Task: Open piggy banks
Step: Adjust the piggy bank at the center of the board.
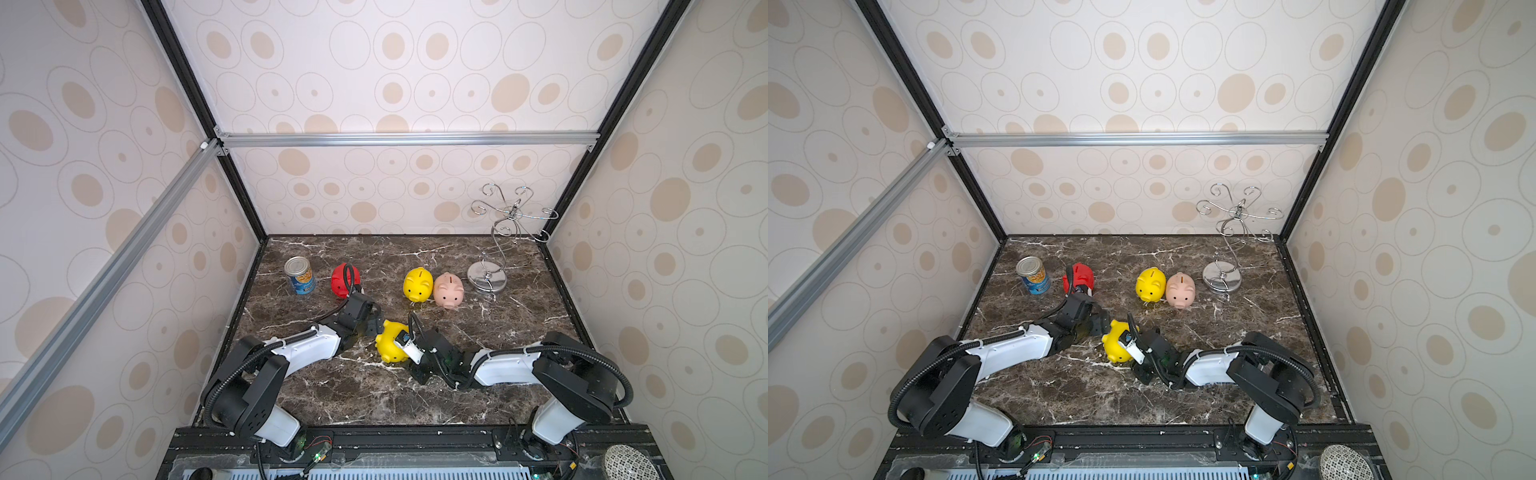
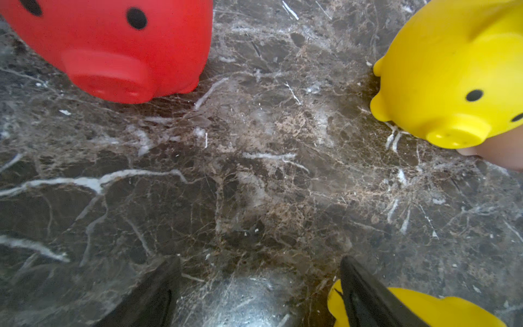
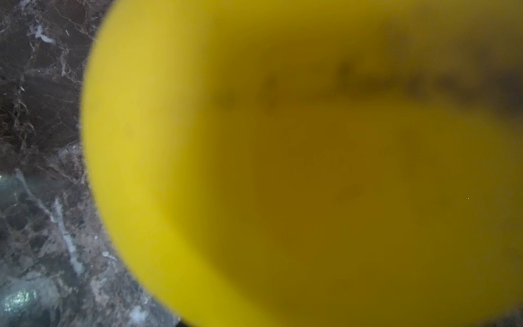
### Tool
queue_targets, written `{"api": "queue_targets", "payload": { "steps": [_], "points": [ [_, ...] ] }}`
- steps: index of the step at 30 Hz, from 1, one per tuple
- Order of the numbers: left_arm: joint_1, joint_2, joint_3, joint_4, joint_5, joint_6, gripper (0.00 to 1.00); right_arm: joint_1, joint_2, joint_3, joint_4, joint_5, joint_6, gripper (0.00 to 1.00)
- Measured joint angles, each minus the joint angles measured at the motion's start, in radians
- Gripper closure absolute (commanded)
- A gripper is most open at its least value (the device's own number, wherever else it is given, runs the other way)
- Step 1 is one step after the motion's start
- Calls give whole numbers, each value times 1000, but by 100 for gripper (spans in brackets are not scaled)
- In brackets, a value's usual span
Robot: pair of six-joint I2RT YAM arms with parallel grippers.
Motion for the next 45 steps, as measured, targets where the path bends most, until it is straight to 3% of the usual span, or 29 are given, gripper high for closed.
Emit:
{"api": "queue_targets", "payload": {
  "steps": [12,22,30,37,45],
  "points": [
    [0,-51,-40,-1,-23,-5,13,-7,24,3,42,17,-4,82],
    [0,-127,-39,-88,-64,-3,2,-8,10,3,43,19,-15,83],
    [0,-212,13,-151,-87,-3,2,0,3,6,34,14,-27,84],
    [0,-230,-15,-177,-92,-11,7,3,2,13,32,7,-29,84],
    [0,-340,-116,-218,-97,-40,13,14,-14,39,-1,8,-34,84]
  ]
}}
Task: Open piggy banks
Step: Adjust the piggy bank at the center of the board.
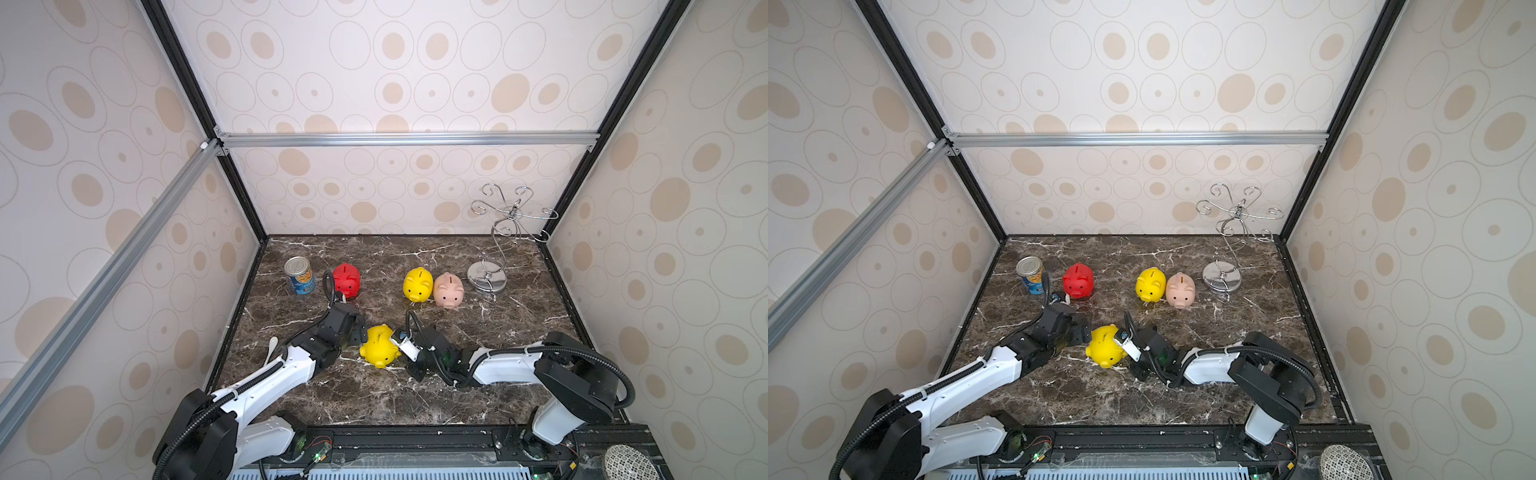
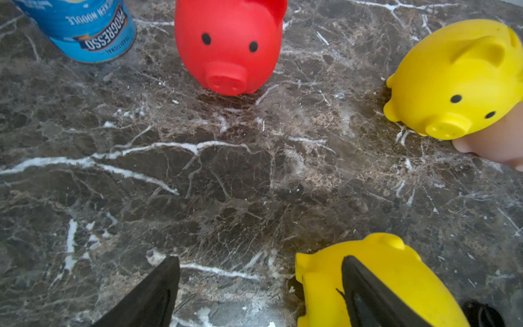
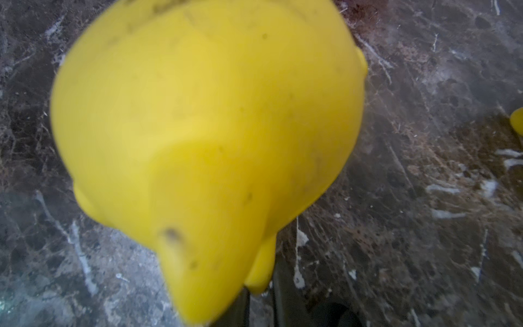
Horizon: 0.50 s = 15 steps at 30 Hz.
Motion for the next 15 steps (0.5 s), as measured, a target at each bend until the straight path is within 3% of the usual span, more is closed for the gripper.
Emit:
{"api": "queue_targets", "payload": {
  "steps": [15],
  "points": [
    [0,-27,-89,20,-35,-61,20,28,-5,44,-52,19,-5,84]
  ]
}}
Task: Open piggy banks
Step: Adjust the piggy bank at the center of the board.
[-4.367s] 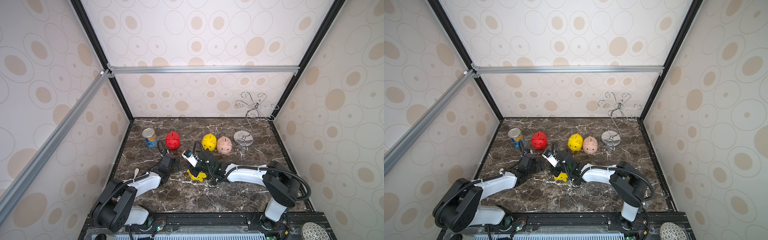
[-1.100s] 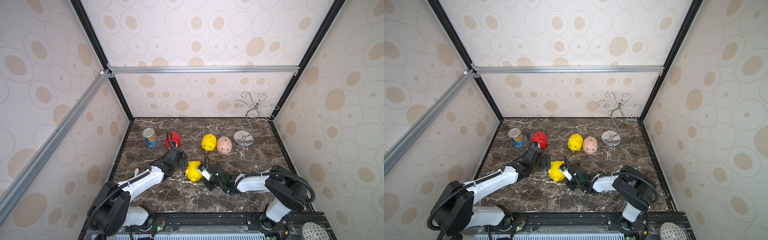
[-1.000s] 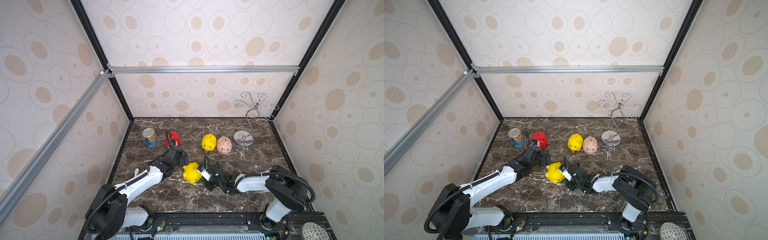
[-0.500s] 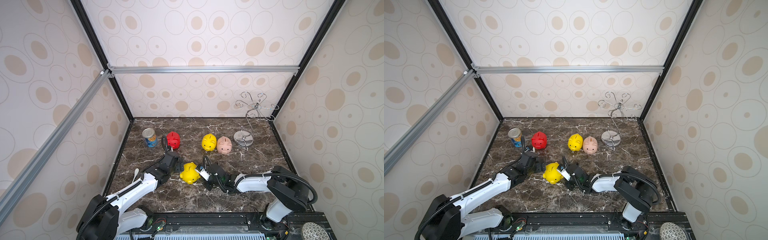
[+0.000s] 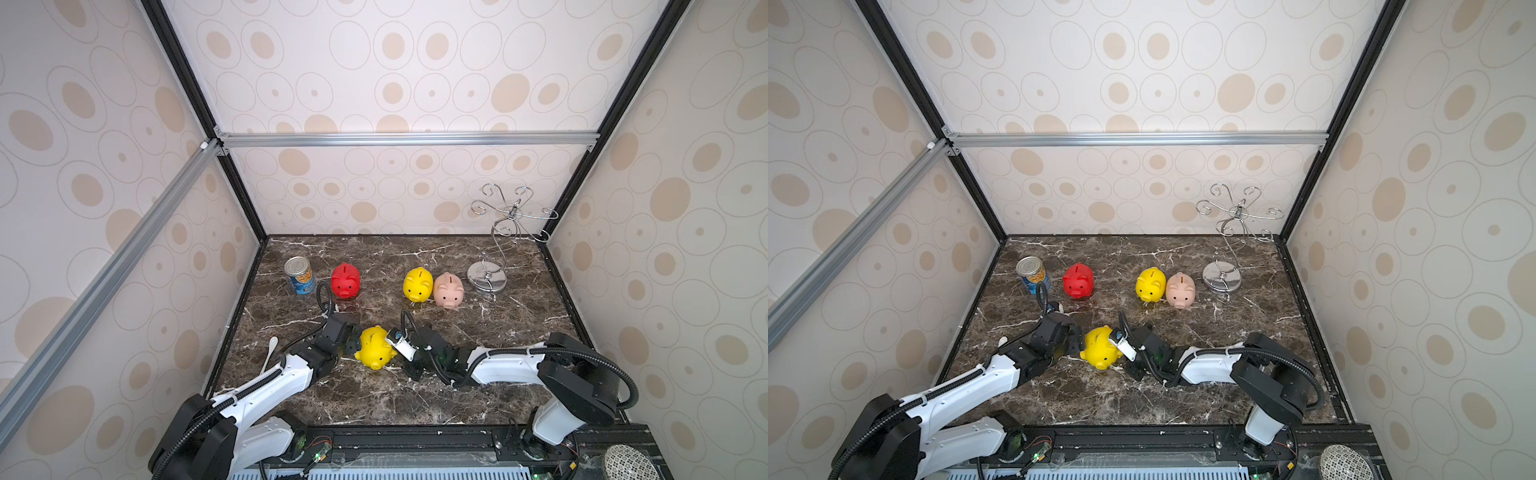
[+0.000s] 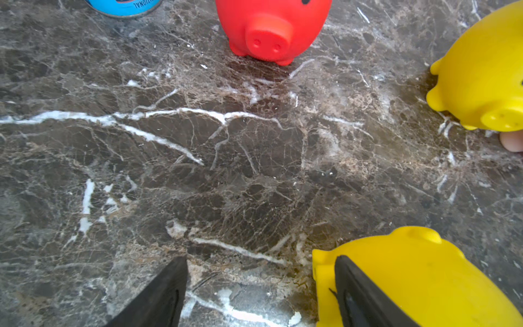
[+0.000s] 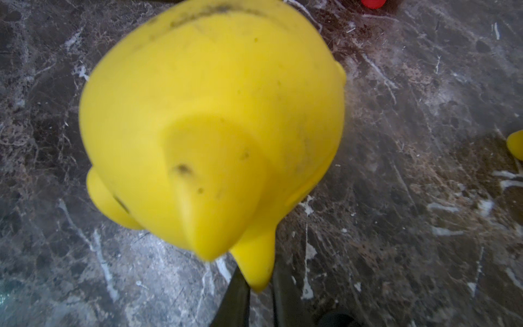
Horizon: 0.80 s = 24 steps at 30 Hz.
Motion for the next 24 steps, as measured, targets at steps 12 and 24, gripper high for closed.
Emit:
{"api": "queue_targets", "payload": {
  "steps": [12,24],
  "points": [
    [0,-4,-62,79,-27,-54,22,20,-42,32,-68,45,-8,84],
    [-6,8,-138,103,1,-76,21,76,-137,77,-135,114,-40,80]
  ]
}}
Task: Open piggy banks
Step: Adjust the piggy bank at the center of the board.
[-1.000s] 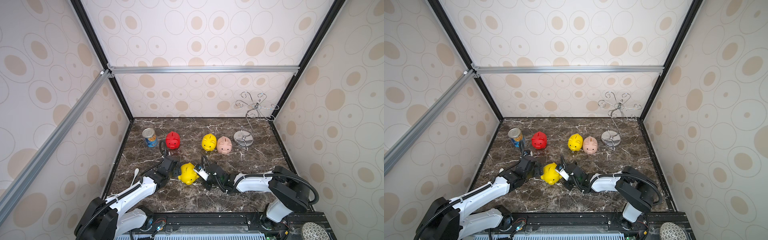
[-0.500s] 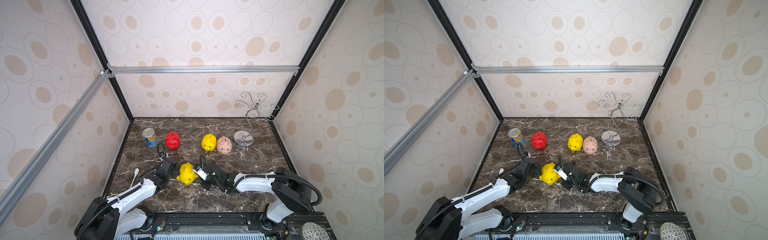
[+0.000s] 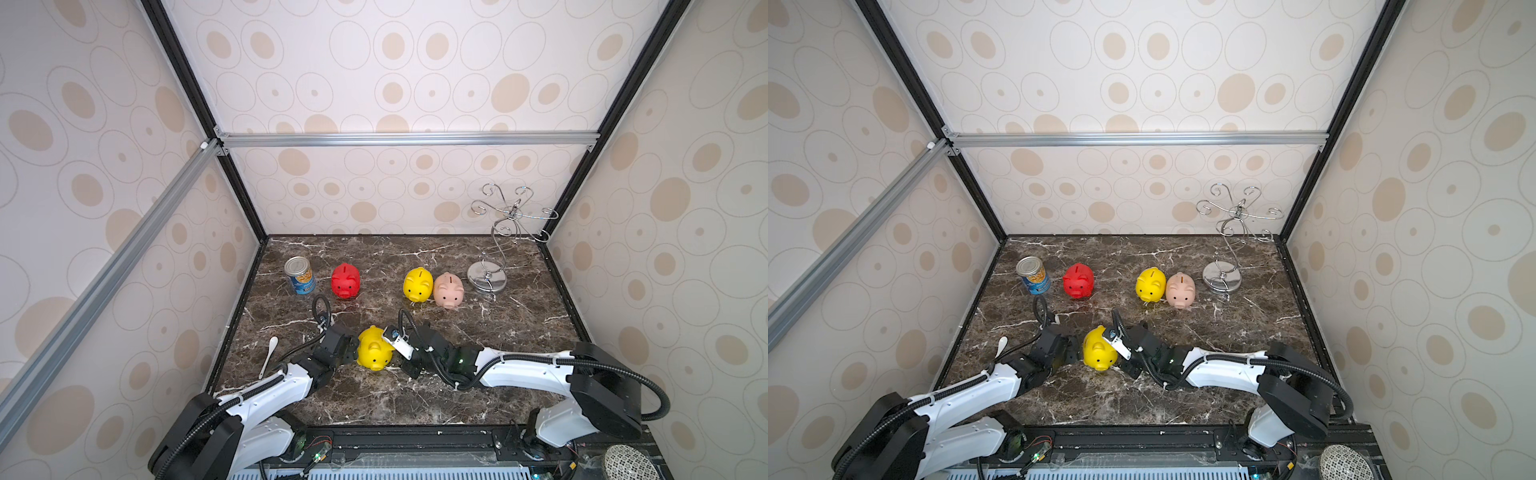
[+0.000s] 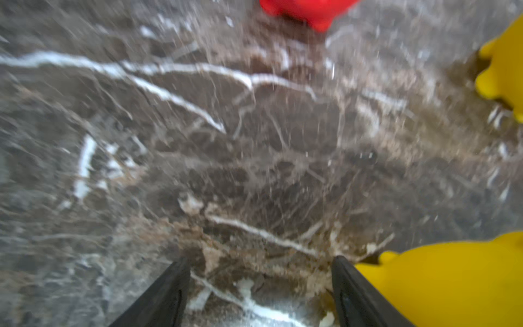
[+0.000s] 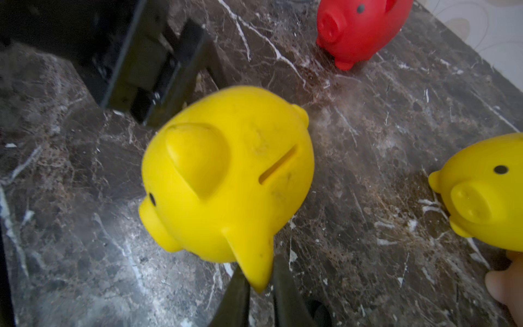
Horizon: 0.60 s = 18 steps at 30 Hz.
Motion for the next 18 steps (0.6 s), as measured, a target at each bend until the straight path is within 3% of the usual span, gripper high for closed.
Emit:
{"api": "queue_targets", "payload": {
  "steps": [3,7,13,18],
  "points": [
    [-7,22,-8,8,21,0,19,19,-19,27,2,-3,-8,79],
    [-7,45,-7,33,23,1,16,30,-19,42,2,-5,-8,70],
    [-6,36,35,11,13,13,9,62,-45,42,-42,63,1,31],
    [3,-43,107,-44,-22,20,5,72,-37,93,-102,115,34,14]
  ]
}}
